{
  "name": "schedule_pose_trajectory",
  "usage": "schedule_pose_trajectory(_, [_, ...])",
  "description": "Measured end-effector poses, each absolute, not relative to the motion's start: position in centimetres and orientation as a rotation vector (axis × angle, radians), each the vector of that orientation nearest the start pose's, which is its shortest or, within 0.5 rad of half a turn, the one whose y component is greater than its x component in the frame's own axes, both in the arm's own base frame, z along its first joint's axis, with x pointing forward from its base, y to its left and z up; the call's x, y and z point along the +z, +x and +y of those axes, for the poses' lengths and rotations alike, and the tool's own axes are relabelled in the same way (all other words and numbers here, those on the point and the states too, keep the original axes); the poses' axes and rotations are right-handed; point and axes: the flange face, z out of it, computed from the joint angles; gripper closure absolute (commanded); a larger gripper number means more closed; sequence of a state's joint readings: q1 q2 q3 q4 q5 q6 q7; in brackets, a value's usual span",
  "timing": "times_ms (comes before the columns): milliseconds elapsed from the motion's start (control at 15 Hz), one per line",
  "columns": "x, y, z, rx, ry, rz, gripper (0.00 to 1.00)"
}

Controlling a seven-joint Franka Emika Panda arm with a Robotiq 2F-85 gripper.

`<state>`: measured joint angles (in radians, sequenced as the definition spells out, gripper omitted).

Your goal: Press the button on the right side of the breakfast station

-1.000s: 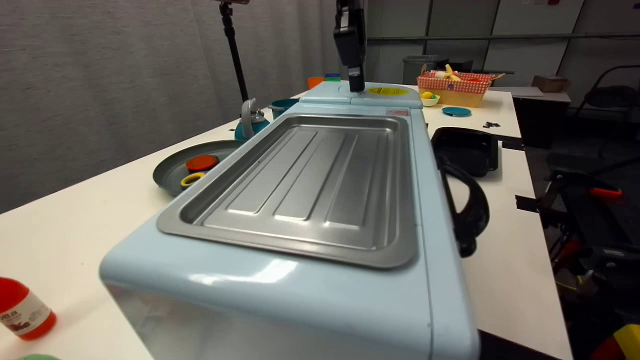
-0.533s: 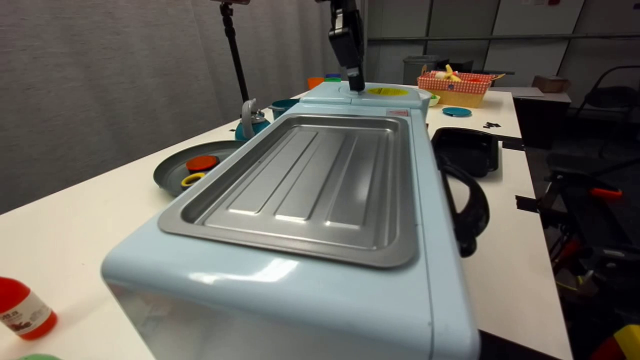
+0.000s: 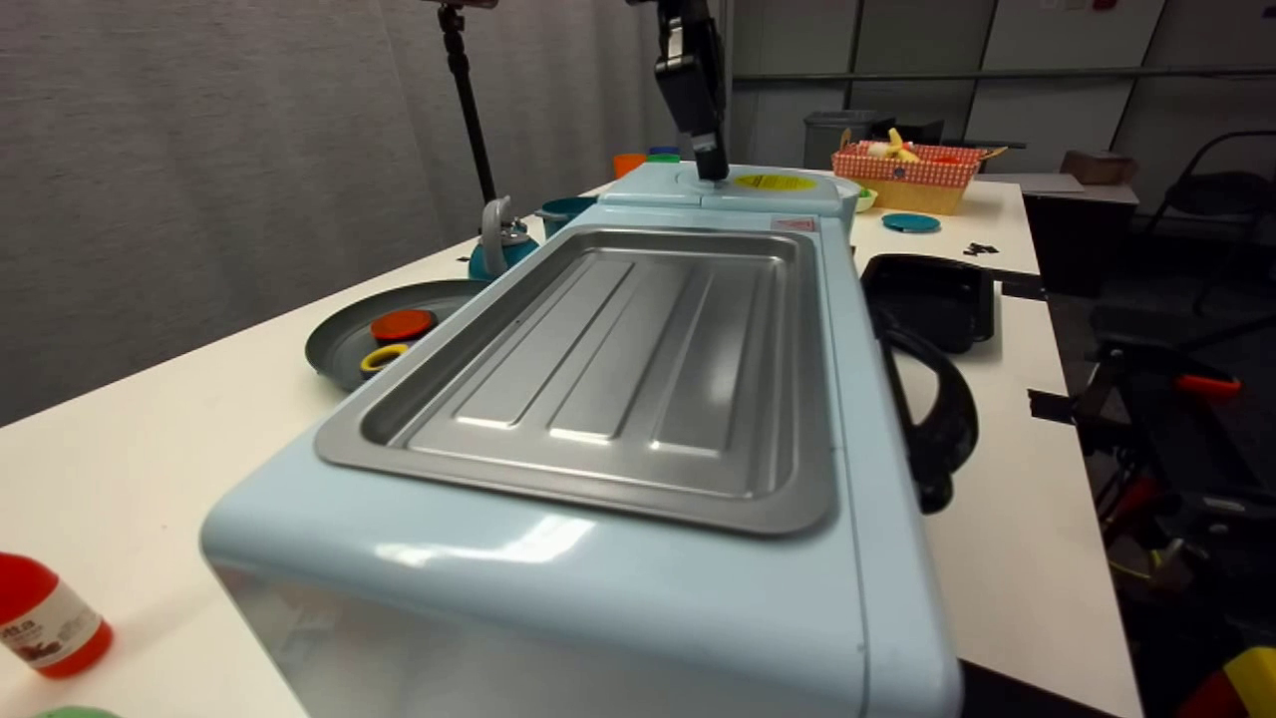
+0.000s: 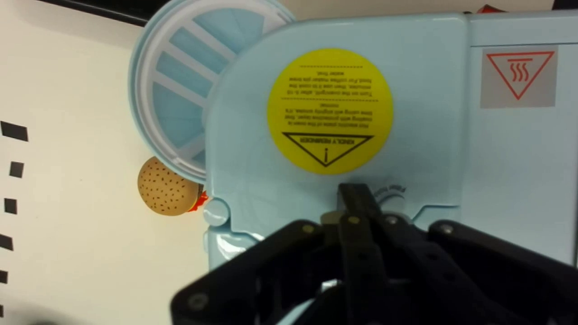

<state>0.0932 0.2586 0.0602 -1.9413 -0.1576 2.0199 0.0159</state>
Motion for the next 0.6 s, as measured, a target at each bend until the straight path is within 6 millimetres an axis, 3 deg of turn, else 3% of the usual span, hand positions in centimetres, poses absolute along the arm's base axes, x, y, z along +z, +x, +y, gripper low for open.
schedule_pose_trajectory(267, [33.7, 57.3, 8.1, 0.285, -3.258, -0.386, 1.0])
schedule_pose_trajectory(600, [33.6, 54.2, 8.5, 0.306, -3.27, -0.441, 1.0])
